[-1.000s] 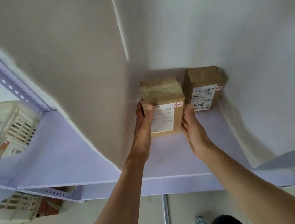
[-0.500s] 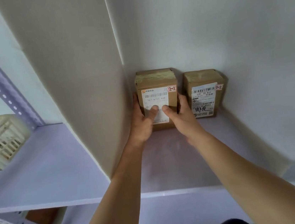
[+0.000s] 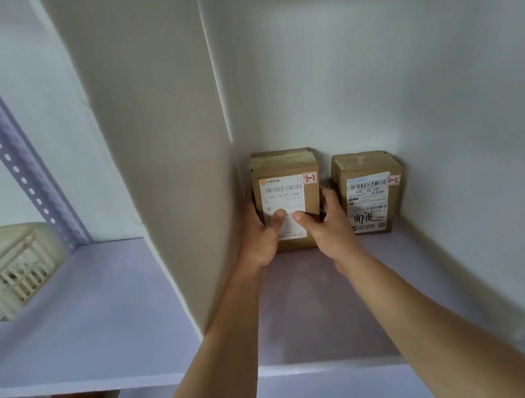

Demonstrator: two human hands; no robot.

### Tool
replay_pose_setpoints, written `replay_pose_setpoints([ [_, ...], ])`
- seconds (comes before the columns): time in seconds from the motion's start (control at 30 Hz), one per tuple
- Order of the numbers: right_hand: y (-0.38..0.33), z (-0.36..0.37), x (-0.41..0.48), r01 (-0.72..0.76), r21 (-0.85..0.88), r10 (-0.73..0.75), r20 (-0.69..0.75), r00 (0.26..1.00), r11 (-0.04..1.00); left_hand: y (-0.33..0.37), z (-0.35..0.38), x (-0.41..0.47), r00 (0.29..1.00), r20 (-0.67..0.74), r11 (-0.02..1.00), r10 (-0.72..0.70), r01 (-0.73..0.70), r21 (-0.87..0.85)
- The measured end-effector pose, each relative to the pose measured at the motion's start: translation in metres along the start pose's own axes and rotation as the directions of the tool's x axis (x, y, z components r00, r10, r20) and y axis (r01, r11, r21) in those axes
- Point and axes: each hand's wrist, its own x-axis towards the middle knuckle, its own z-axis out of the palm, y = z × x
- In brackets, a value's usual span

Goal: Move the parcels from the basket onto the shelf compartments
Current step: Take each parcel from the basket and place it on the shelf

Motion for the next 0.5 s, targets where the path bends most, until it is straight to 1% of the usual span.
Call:
replay_pose_setpoints([
  [0.27, 0.003, 0.007, 0.004, 0.014, -0.048, -0.016, -0.044, 0.999, 0.999, -0.007, 0.002, 0.005, 0.998, -0.057, 0.999, -0.013, 0.016, 0.052],
  [0.37, 0.002, 0.008, 0.006, 0.015, -0.046, -0.017, -0.027, 0.999, 0.999, -0.008, 0.003, 0.006, 0.998, -0.046, 0.999, -0.042, 0.042, 0.009],
  [0.43, 0.0, 0.007, 0.006, -0.002, -0.054, 0.003, 0.01, 1.0, 0.999, -0.007, 0.003, 0.008, 0.993, -0.032, 0.992, -0.112, 0.11, -0.064],
  [0.5, -0.012, 0.004, 0.008, -0.058, -0.01, 0.059, 0.064, 0.996, 0.998, -0.004, 0.002, 0.019, 0.975, -0.023, 0.967, -0.222, 0.217, -0.136],
])
